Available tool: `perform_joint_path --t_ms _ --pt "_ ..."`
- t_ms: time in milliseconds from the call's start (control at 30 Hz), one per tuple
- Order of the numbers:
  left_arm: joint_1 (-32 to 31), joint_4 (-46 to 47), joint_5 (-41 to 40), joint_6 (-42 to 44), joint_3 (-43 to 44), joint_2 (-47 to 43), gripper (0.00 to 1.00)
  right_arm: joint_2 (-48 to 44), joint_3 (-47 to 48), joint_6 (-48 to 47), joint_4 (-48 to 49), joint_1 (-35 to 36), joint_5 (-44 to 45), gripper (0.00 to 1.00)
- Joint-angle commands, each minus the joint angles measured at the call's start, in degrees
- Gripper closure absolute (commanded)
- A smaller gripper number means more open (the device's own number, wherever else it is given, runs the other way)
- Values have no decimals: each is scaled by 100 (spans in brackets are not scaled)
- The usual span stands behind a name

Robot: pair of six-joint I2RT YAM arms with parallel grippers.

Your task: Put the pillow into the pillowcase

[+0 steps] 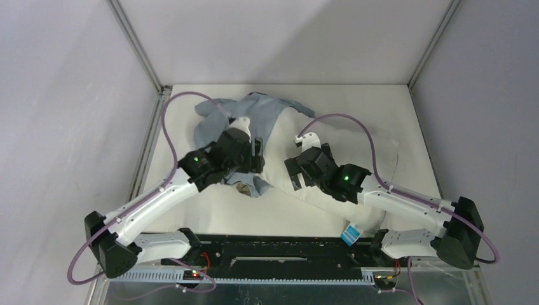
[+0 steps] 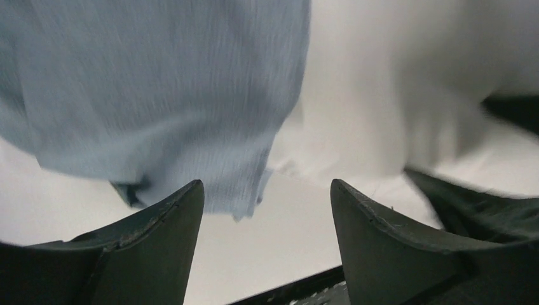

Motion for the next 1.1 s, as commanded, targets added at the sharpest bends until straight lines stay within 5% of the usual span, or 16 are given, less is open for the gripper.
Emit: perform_joint_path --t_ms 0,333,533,767,833,933,1000,1067 --pt "-344 -96 -405 -523 -908 -475 24 249 -99 -46 186 36 437 1" --pt "-703 733 -20 -1590 -2895 -1510 27 -240 153 164 -384 695 1387 1" --pt "-701 2574 204 -1673 -3742 -1099 24 -406 221 741 -1303 1334 2098 1" --pt "-670 3749 -274 -1605 -3706 -281 27 167 -205 1492 -1886 2061 2517 0" --pt "-668 3839 -286 -1513 -3558 -90 39 417 -438 1464 -1662 2006 2590 1" --pt "-679 3457 -286 -1136 -3098 -63 87 792 -444 1311 -1463 1623 2564 2" --pt "-680 2981 -247 -762 -2620 -291 100 836 -210 1010 -1360 1259 2382 21" --pt "-673 2478 -95 -239 -1974 -606 100 685 241 432 -1254 984 1959 67"
